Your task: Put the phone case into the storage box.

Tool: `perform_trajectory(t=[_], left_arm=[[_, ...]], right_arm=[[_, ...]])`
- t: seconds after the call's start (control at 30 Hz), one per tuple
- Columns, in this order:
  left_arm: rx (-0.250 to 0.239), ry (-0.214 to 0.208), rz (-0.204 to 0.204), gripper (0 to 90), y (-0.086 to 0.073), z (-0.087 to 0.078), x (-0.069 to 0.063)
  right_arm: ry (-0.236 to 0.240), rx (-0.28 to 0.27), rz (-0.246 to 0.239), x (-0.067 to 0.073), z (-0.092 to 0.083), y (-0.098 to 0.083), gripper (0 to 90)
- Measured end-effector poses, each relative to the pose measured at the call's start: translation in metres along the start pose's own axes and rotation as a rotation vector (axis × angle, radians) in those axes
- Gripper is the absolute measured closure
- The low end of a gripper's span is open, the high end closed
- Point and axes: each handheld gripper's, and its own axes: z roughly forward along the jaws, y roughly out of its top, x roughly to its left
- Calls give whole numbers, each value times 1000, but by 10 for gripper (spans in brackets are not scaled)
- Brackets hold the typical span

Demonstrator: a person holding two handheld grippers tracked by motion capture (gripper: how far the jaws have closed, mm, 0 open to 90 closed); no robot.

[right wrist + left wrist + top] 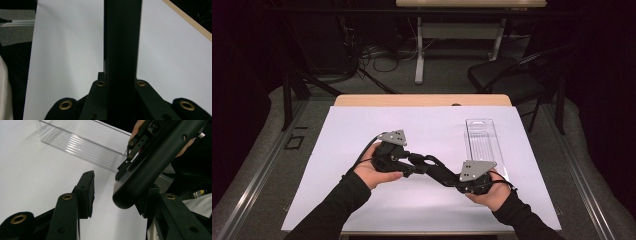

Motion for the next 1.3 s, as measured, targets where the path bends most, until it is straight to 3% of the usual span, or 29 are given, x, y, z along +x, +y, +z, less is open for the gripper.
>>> perform_trajectory(t=[0.5,0.77,1.3], left_arm=[[-12,-32,40,620,1,6,-4],[-41,-54,47,665,-1,8,-4],[-59,-61,74,716,-3,8,-4]], right_arm=[[12,-18,7,1,0,0,886],[21,-28,19,0,1,0,886],[31,-31,36,0,1,-3,886]])
